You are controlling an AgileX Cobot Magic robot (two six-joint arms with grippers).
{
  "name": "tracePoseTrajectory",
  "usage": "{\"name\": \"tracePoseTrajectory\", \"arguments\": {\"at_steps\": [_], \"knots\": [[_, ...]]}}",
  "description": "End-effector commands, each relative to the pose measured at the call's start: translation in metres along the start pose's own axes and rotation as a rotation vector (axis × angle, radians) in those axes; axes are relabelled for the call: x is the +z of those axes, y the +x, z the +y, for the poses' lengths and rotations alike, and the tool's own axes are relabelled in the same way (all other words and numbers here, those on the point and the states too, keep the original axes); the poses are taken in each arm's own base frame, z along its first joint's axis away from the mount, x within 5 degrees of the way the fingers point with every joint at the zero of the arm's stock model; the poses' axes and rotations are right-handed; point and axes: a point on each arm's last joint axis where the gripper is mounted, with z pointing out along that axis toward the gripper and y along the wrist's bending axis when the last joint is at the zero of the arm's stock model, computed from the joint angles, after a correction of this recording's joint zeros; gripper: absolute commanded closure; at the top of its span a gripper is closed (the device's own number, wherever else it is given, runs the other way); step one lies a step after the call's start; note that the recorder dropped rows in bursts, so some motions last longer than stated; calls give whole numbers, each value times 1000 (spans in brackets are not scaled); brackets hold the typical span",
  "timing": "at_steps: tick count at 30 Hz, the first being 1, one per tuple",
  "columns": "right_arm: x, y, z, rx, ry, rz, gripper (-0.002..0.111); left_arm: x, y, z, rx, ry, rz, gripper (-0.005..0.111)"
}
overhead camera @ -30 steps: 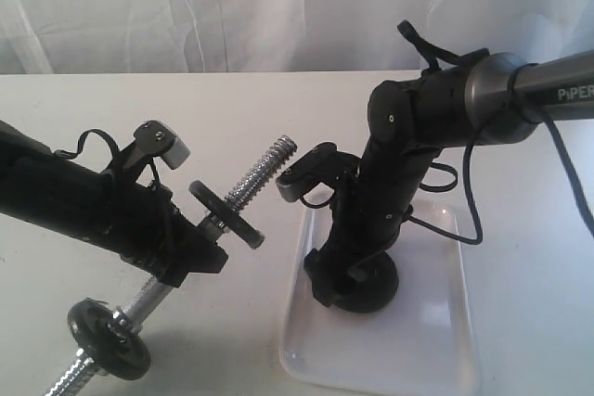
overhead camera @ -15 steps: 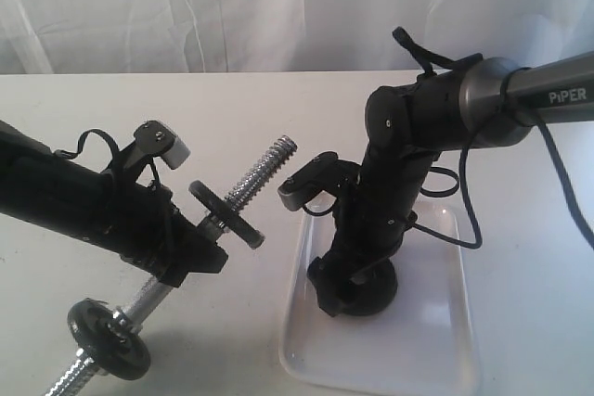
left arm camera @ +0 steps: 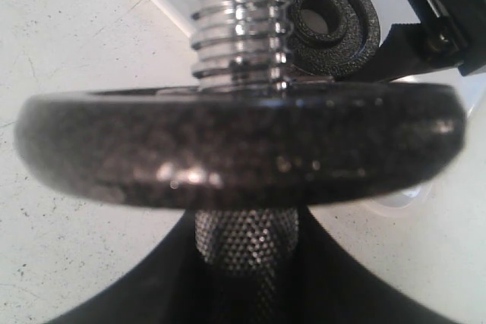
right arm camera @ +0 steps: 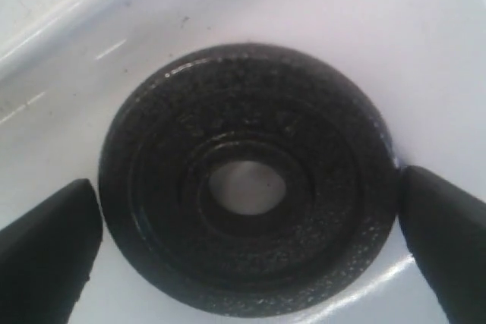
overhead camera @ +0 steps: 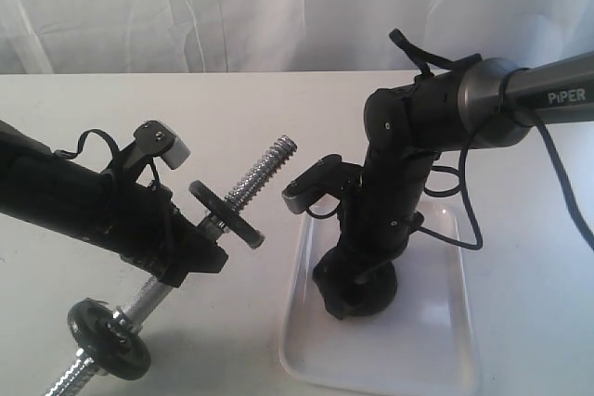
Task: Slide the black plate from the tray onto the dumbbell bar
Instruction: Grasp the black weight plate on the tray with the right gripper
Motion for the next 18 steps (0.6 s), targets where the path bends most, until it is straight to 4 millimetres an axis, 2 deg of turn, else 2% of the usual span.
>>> {"name": "tracePoseTrajectory", "arguments": {"at_steps": [1,8,13,18], "knots": [[-1,-2,-2,15,23,-24,4,-13,-19,-11,13,54,-103,107],[-1,-2,-2,14,23,-21,4,-13,-19,-11,13,51,-103,107],[16,1,-3,8,8,43,4,-13,-19,-11,13,51,-103,107],[20,2,-4,6,7,54,4,-13,-19,-10,12,36,-103,107]]}}
